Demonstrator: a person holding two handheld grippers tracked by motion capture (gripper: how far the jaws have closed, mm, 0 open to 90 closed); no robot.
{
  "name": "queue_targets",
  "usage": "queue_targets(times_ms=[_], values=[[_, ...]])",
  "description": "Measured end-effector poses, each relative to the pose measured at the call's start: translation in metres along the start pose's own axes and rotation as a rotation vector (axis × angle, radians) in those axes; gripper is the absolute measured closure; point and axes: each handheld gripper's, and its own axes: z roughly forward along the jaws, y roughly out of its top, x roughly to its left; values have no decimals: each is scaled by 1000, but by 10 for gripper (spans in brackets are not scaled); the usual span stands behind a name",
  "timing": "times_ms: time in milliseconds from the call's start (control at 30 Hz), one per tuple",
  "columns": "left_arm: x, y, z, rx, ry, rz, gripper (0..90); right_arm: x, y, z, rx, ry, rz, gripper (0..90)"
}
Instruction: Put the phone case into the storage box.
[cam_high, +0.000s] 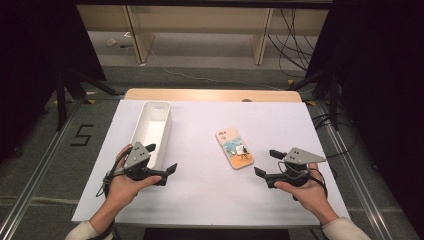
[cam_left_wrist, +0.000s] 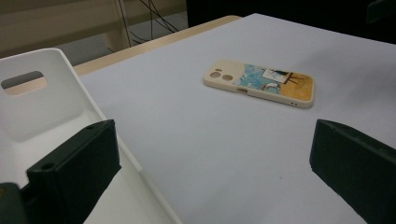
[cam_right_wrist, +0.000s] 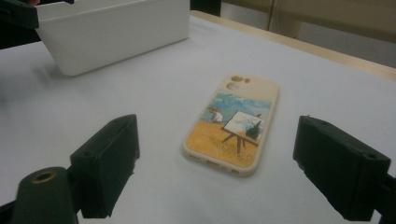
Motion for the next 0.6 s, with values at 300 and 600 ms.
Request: queue_targets(times_ms=[300, 600], values=[[0, 0, 0, 1, -2, 2, 9, 1, 0, 1, 4, -4, -1, 153], [-1, -1, -1, -2, 0, 1, 9, 1, 1, 2, 16, -10, 1, 153]])
